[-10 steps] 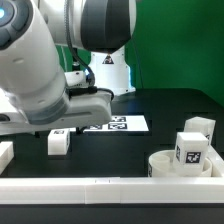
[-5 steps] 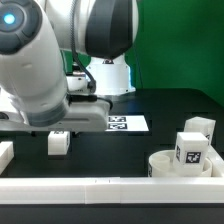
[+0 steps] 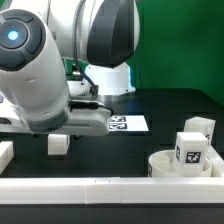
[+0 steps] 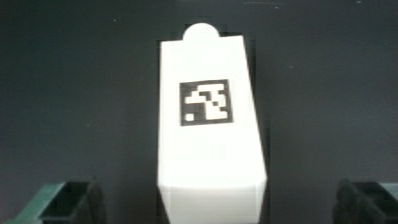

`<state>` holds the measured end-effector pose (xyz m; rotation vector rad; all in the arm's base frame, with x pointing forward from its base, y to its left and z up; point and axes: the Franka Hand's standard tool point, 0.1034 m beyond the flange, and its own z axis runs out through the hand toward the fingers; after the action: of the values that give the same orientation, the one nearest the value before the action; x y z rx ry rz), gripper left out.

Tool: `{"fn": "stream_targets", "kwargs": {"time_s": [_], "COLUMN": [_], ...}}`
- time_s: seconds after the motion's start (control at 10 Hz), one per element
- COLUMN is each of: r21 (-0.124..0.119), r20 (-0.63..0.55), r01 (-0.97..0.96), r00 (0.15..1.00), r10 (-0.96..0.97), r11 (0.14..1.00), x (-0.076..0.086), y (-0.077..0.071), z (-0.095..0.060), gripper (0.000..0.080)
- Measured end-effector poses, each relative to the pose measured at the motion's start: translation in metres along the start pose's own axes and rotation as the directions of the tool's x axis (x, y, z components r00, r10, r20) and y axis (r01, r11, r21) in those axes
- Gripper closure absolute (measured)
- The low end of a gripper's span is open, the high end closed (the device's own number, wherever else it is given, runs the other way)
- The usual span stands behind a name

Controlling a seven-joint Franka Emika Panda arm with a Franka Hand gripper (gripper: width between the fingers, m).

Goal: Assemble stool

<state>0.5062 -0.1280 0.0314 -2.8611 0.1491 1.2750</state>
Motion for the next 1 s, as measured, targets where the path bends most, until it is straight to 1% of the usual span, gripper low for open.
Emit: {"fn": "stream_targets", "kwargs": {"time_s": [0.1,0.2,0.3,0.5,0.7,0.8,0.9,1.0], "r21": [0.006,0.011,0.010,0.008,0.012,0.014,0.014,0.014], "r20": [0.051,0.132,0.176,0.162,0.156,0.157,0.156,0.156], "r01": [0.011,0.011,0.023,0.040,0.044,0.041,0.040,0.040], "r00": [0.999,0.991,0.984,0.986,0.987,0.987,0.987,0.987], "r10": [-0.011,-0.013,-0.024,-0.041,-0.045,-0.042,-0.041,-0.041], "r11": [1.000,1.000,1.000,0.999,0.999,0.999,0.999,0.999], "x": [-0.003,-0.007,-0.005,-0.001,0.001,0.001,0.001,0.001], "y": [0.001,-0.001,-0.003,-0.003,-0.002,0.000,0.001,0.001], "z": [0.012,0.024,0.030,0.027,0.032,0.033,0.033,0.033], "gripper": [0.0151,0.0151,0.0151,0.0151,0.0151,0.0273,0.0273,0.0413]}}
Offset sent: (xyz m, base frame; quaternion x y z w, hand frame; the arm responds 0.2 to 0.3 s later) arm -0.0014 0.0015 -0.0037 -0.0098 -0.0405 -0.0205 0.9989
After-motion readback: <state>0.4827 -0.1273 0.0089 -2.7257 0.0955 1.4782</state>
